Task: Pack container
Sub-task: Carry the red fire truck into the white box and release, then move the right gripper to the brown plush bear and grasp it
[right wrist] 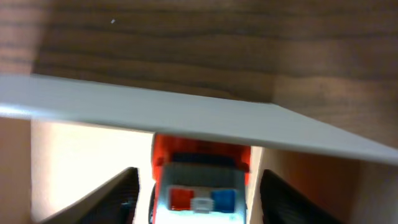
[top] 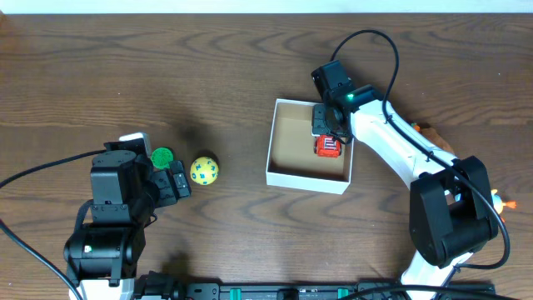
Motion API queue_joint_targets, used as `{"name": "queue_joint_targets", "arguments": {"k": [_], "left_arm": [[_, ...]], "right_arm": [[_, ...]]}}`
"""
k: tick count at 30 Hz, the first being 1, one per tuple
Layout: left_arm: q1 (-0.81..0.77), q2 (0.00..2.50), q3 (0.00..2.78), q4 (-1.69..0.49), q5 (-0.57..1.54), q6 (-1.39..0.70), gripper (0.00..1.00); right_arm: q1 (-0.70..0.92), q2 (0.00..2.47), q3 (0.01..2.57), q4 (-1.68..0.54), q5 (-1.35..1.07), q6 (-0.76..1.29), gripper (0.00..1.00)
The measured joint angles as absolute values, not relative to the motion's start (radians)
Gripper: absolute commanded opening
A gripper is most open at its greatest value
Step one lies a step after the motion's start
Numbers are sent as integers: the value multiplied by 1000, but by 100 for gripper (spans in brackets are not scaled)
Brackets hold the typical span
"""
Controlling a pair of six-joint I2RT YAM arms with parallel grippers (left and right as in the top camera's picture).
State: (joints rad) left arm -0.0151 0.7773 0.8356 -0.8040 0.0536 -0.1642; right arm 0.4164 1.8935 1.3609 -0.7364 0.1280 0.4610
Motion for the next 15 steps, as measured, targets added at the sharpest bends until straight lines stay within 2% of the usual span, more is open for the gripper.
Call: {"name": "queue_joint_targets", "arguments": {"k": [8, 11, 15], "left_arm": [[-15, 777, 836, -804, 54, -164, 98], [-15, 777, 836, -805, 54, -164, 98], [-15, 777, 836, -805, 54, -164, 98]], "right_arm": [[417, 1888, 1487, -824, 100, 368, 75], [413, 1851, 1594, -890, 112, 347, 84], [359, 1742, 1692, -958, 152, 318, 92]]}}
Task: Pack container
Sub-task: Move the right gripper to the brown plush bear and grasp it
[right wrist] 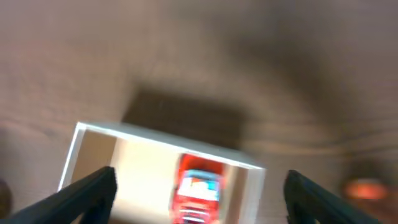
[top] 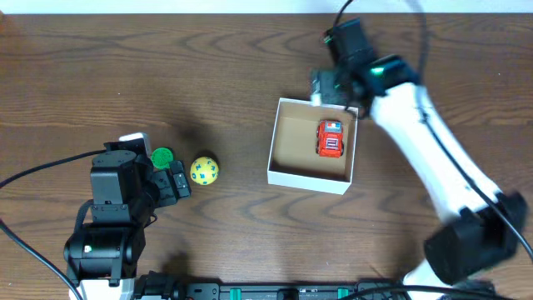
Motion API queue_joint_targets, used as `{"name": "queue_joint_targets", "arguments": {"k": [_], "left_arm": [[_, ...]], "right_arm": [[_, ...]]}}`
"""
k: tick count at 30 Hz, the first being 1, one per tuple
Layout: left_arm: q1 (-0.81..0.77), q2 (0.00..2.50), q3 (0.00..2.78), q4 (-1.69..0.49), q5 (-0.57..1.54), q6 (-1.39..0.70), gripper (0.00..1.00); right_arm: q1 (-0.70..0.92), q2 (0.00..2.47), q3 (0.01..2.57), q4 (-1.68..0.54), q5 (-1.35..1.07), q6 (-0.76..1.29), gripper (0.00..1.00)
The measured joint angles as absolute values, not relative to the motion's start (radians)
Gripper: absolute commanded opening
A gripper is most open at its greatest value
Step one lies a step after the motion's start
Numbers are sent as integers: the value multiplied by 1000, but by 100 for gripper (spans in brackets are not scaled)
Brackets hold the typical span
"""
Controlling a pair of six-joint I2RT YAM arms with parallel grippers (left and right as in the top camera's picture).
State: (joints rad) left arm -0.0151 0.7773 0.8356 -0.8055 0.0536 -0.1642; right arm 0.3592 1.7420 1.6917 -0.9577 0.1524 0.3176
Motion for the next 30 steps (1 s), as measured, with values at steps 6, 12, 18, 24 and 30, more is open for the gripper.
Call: {"name": "queue_joint_targets", "arguments": {"k": [6, 12, 18, 24, 30], "left_arm": [[-15, 777, 836, -809, 54, -164, 98], [-15, 777, 836, -811, 53, -164, 98], [-15, 777, 836, -811, 53, -164, 98], [-15, 777, 836, -812, 54, -164, 98], [-15, 777, 836, -812, 53, -164, 98]], "right_arm": [[87, 1619, 1726, -1118, 198, 208, 95], [-102, 1698, 1563, -1129, 198, 60, 97], [-192, 1789, 1339, -1005, 173, -9, 86], [-205, 1826, 1272, -957, 150, -12, 13], [-189, 1818, 1303, -1015, 138, 0, 1]]}}
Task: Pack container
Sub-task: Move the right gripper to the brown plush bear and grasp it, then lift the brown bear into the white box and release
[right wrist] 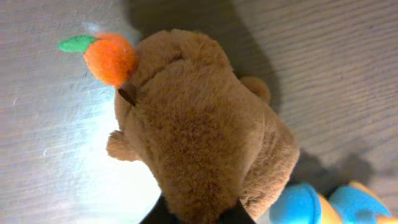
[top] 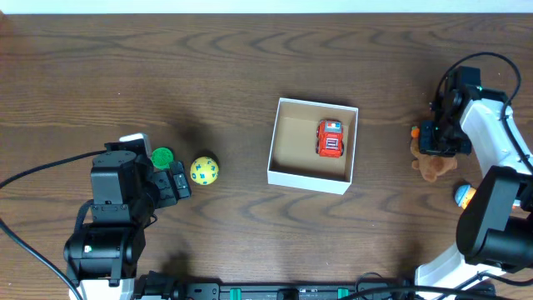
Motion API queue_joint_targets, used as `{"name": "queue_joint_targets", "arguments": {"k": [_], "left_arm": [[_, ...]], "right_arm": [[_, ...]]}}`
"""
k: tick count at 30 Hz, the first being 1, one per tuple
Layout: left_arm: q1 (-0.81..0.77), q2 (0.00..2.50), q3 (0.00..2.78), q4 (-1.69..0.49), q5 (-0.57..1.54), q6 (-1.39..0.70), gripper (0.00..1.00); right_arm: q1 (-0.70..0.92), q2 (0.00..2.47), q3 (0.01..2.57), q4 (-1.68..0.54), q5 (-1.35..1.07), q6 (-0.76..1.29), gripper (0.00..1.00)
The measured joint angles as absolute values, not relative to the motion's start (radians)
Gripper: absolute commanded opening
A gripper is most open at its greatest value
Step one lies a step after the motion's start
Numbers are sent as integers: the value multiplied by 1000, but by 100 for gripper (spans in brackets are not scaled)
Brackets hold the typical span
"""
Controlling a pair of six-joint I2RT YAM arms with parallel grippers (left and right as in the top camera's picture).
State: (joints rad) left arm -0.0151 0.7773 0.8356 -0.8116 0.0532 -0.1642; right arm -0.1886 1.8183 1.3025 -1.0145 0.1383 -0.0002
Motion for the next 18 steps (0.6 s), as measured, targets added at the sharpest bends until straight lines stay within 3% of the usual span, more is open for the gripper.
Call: {"name": "queue_joint_targets", "arguments": {"k": [9, 18], "left_arm": [[-15, 777, 836, -812, 54, -164, 98], [-15, 777, 836, -822, 53, -164, 98]], "right_arm": [[-16, 1608, 1552, -1073, 67, 78, 1], [328, 1423, 1601, -1021, -3, 450, 1]]}}
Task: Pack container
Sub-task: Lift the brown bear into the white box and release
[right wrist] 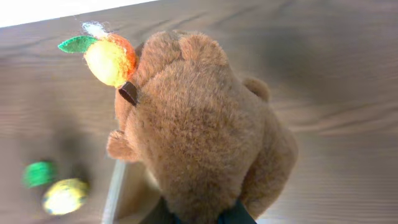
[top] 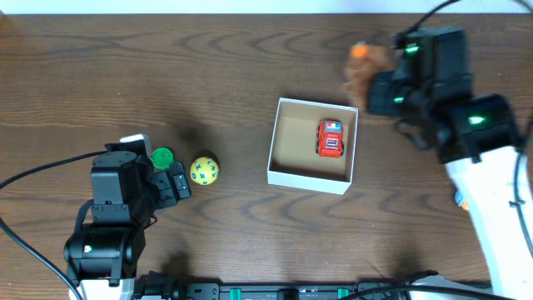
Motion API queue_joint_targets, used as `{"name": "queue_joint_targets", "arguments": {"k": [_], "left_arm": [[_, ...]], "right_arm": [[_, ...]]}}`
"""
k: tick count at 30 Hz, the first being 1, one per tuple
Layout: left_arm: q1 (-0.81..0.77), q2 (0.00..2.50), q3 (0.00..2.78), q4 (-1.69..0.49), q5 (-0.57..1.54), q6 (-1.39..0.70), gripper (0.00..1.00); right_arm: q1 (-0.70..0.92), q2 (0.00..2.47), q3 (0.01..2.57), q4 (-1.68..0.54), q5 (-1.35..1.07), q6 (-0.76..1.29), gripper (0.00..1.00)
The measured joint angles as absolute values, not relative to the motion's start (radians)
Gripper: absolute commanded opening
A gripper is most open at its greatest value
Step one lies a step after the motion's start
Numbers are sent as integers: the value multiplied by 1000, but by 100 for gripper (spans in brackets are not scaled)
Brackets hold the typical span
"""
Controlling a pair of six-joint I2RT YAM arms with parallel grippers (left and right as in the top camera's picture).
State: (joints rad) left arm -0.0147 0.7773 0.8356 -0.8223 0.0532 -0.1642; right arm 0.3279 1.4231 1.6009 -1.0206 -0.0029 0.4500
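My right gripper [right wrist: 199, 218] is shut on a brown plush bear [right wrist: 205, 137] with an orange fruit on its head, held up in the air. Overhead, the bear [top: 364, 68] shows blurred just beyond the back right corner of the white box [top: 271, 142]. A red toy car [top: 330, 138] lies inside the box on its right side. A yellow ball [top: 204, 170] and a green piece [top: 161, 156] rest on the table at the left. My left gripper [top: 180, 181] sits right beside the ball, open with nothing in it.
A blue and orange toy [top: 460, 197] peeks out under the right arm near the right edge. In the right wrist view the ball [right wrist: 65, 196], the green piece [right wrist: 38, 173] and the box's edge [right wrist: 115, 193] show far below.
The right gripper, then shut on the bear lying on the table at the far right, now holds it high and further left, near the box's back right corner. The left arm has not moved.
My right gripper stood open over the red car inside the box. Then it was raised behind the box with the car left inside. Later it was shut on the plush bear at the far right, and now holds the bear aloft by the box.
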Motion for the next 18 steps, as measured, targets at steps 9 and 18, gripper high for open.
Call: {"name": "queue_joint_targets", "arguments": {"k": [9, 18], "left_arm": [[-15, 777, 836, -826, 54, -164, 98], [-15, 777, 836, -827, 54, -164, 98]], "right_arm": [[557, 1562, 1377, -803, 3, 718, 1], [587, 1761, 1332, -645, 25, 786, 2]]}}
